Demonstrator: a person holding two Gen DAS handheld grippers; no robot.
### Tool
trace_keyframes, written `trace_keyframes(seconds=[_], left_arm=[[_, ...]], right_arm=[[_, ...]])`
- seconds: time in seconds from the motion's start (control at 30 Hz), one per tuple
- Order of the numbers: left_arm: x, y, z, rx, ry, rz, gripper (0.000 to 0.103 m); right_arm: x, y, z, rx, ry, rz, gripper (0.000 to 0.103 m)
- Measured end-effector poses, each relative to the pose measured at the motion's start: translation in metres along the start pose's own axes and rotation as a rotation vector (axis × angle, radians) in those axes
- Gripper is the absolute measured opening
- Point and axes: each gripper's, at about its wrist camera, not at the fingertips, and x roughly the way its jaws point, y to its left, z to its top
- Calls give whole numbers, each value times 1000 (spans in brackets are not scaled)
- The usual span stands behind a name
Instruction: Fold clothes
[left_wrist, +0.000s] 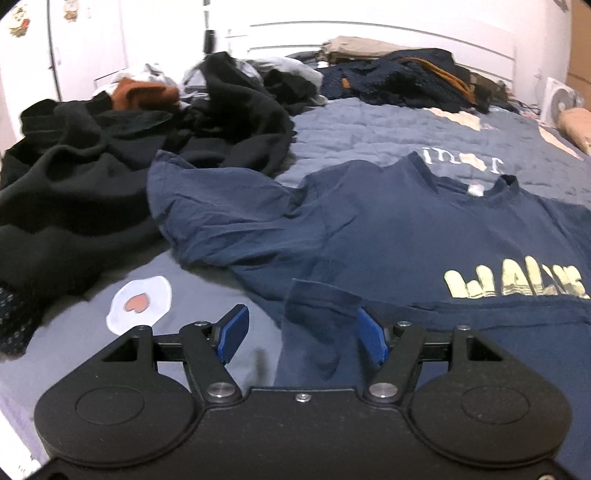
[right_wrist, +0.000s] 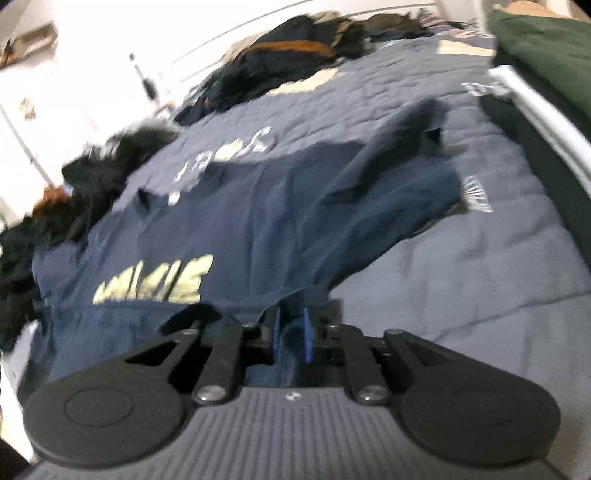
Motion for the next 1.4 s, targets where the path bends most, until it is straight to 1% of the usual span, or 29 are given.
trace_keyframes(seconds=[0.07, 0.1, 0.17, 0.23, 0.27, 0.3, 0.33, 0.37, 0.47, 0.6, 0.67, 0.73, 0.77, 0.8, 0.87, 0.9, 0.93, 0.97, 1.0, 1.03, 1.07, 1.13, 1.2, 1.4], left_arm=[[5, 0, -1, 11, 6, -9, 63], [9, 0, -2, 17, 12, -15, 61], [15, 2, -3, 19, 35, -37, 34], [20, 5, -3, -6, 55, -65, 22], [20, 8, -3, -23, 56, -78, 14], [20, 10, -2, -42, 52, -90, 10], [19, 13, -2, -62, 47, -102, 6], [18, 15, -1, -78, 37, -108, 5], [10, 21, 3, -114, -20, -107, 4], [-5, 26, 12, -154, -131, -85, 3], [-5, 27, 17, -157, -156, -70, 3], [4, 26, 19, -145, -129, -63, 3], [11, 25, 20, -137, -93, -62, 3], [17, 25, 18, -132, -54, -56, 3], [22, 25, 14, -125, -12, -41, 5], [21, 25, 14, -122, -13, -43, 6], [19, 26, 13, -122, -21, -45, 9], [17, 26, 12, -123, -28, -47, 20], [16, 27, 11, -126, -30, -45, 28], [15, 27, 10, -129, -31, -41, 42], [14, 27, 9, -128, -30, -38, 48], [15, 25, 8, -120, -24, -35, 48], [16, 25, 8, -124, -14, -41, 48], [19, 24, 8, -124, 10, -35, 48]], right_arm=[[5, 5, -1, -29, 5, -16, 20], [7, 6, -2, -29, 3, -19, 22], [11, 7, -2, -29, -1, -26, 23], [13, 7, -2, -13, -12, -29, 23], [13, 8, -3, -3, -18, -28, 22], [14, 7, -3, 14, -24, -23, 15], [15, 6, -3, 32, -29, -17, 3], [14, 5, -3, 48, -37, -15, 0], [11, 1, -2, 105, -77, -1, 0], [-5, -11, 3, 202, -174, 5, 0], [-8, -16, 4, 226, -190, 3, 0], [-5, -13, 5, 199, -172, 9, 0], [-4, -12, 6, 186, -162, 12, 0], [-2, -11, 6, 171, -153, 16, 2], [-2, -3, 8, 117, -135, 30, 5], [-1, 0, 9, 90, -129, 31, 5], [-1, 2, 9, 73, -122, 29, 6], [0, 4, 9, 56, -114, 26, 7], [0, 6, 9, 39, -106, 23, 10], [0, 8, 8, 19, -95, 23, 14], [0, 11, 7, -3, -84, 24, 16], [0, 19, 4, -72, -77, 16, 28], [-1, 29, 1, -152, -83, 1, 33], [-4, 58, -11, -446, -111, 6, 35]])
